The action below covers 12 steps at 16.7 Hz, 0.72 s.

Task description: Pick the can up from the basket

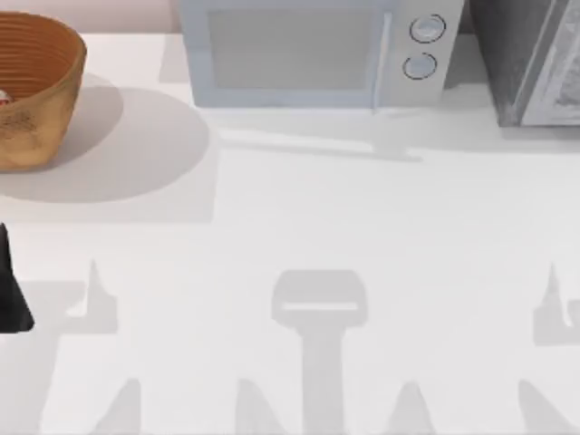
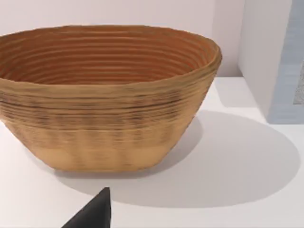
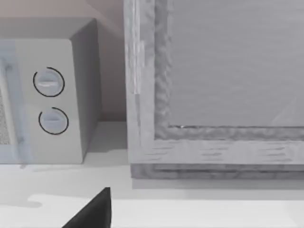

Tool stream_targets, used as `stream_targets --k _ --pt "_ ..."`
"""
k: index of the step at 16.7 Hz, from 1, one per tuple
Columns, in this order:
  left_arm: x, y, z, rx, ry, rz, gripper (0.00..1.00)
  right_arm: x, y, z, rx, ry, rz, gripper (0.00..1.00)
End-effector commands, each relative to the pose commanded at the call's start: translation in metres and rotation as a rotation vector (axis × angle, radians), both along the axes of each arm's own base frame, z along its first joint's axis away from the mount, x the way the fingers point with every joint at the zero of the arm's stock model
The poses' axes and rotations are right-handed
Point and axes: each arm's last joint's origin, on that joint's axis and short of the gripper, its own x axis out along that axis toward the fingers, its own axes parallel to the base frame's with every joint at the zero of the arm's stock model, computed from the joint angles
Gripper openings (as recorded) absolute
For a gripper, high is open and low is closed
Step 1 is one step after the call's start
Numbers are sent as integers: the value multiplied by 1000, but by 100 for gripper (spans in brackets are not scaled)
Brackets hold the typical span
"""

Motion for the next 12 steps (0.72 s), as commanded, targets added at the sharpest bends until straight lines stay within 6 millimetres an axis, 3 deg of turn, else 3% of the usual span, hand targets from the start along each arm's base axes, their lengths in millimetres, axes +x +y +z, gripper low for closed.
stream_targets --k 3,6,9,12 --pt "13 1 37 8 118 -13 100 0 0 0 0 0 0 100" --pt "40 4 83 16 244 -22 100 0 0 0 0 0 0 100" --pt "85 10 125 21 381 -30 100 0 0 0 0 0 0 100" --pt "145 20 152 20 528 -38 100 0 0 0 0 0 0 100"
